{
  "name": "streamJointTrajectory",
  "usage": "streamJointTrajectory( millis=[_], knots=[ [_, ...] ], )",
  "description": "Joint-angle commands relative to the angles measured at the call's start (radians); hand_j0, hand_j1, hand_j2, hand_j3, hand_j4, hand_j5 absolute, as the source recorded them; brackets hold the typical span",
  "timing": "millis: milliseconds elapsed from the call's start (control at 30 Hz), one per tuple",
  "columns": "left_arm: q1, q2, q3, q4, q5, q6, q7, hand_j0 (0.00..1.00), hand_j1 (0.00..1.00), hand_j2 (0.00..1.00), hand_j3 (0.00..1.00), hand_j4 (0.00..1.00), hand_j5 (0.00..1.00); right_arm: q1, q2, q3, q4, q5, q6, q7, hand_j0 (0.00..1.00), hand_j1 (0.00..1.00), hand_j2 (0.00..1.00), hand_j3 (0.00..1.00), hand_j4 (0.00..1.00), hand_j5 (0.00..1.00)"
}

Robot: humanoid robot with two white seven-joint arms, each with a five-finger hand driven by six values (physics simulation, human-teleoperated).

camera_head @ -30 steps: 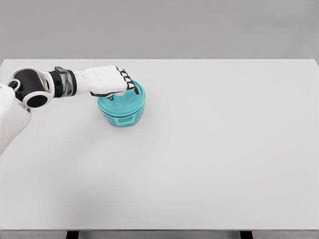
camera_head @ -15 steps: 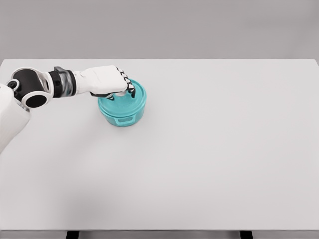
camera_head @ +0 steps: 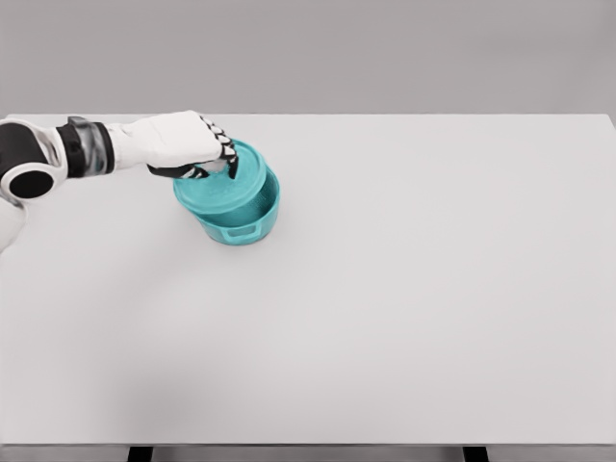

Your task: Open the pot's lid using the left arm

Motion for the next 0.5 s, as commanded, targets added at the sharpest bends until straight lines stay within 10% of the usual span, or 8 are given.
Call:
streamJointTrajectory(
  millis=[0,467],
  knots=[
    [0.002,0.066,0.042,-0.005,0.090,0.003,0.000,0.51,0.51,0.51,0.51,0.51,0.51,0.000,0.000,0.000,0.000,-0.001,0.000,0.000,1.00,1.00,1.00,1.00,1.00,1.00],
    [0.095,0.305,0.041,0.005,0.192,0.003,0.000,0.51,0.51,0.51,0.51,0.51,0.51,0.000,0.000,0.000,0.000,-0.001,0.000,0.000,1.00,1.00,1.00,1.00,1.00,1.00]
  ],
)
